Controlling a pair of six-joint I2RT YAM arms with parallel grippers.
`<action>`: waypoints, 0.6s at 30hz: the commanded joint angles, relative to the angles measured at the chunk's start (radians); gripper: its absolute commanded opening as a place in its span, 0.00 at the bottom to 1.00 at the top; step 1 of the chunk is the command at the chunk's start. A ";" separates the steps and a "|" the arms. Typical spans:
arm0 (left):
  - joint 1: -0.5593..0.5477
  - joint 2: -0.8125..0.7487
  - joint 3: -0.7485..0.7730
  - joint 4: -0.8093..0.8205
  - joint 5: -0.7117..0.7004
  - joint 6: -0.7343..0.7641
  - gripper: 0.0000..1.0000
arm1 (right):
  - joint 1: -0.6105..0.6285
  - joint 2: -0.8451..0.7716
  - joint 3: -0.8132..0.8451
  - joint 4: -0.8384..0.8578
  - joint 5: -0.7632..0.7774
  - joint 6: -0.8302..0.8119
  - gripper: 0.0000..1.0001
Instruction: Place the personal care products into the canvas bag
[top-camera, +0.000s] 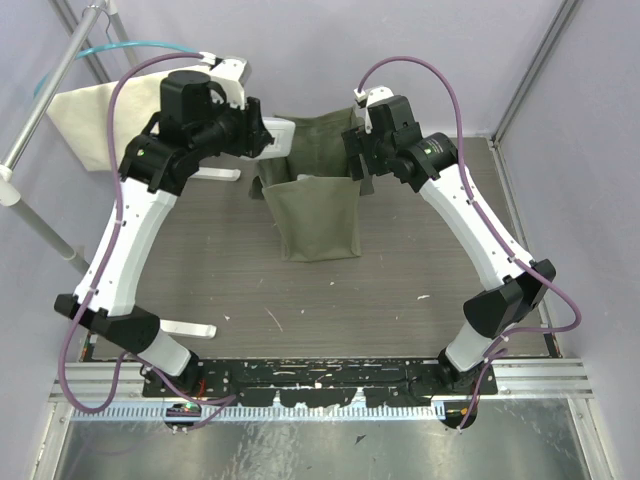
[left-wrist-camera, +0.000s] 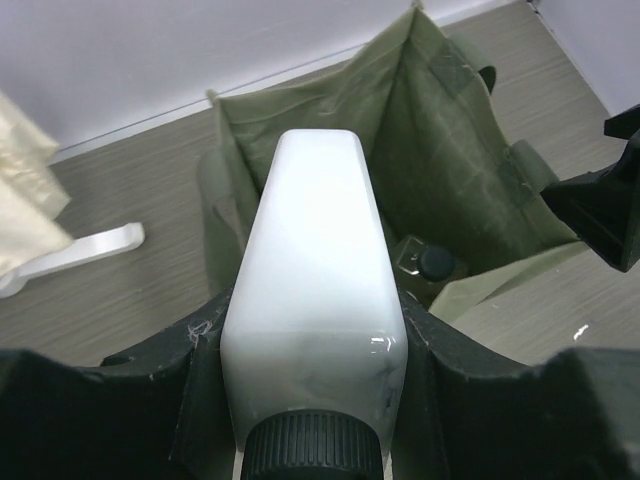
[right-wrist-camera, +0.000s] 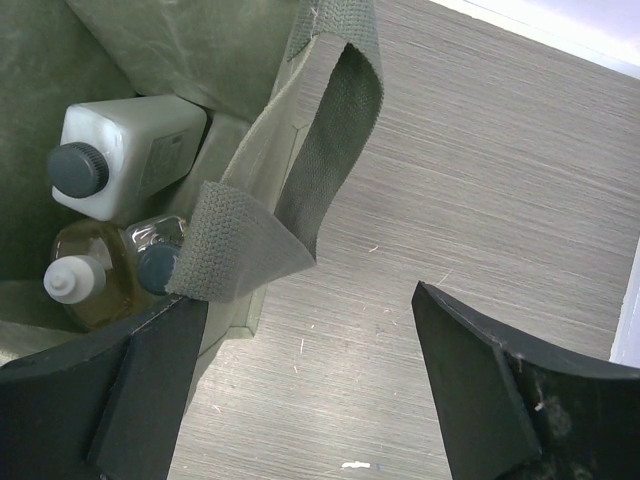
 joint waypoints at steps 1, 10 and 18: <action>-0.003 0.032 0.023 0.278 0.152 0.001 0.00 | 0.004 -0.003 0.057 0.053 -0.002 -0.006 0.89; -0.025 0.191 0.097 0.365 0.286 0.003 0.00 | 0.004 -0.067 0.056 -0.001 0.077 0.000 0.89; -0.044 0.312 0.151 0.344 0.264 0.013 0.00 | 0.004 -0.119 -0.033 0.030 0.171 -0.023 0.90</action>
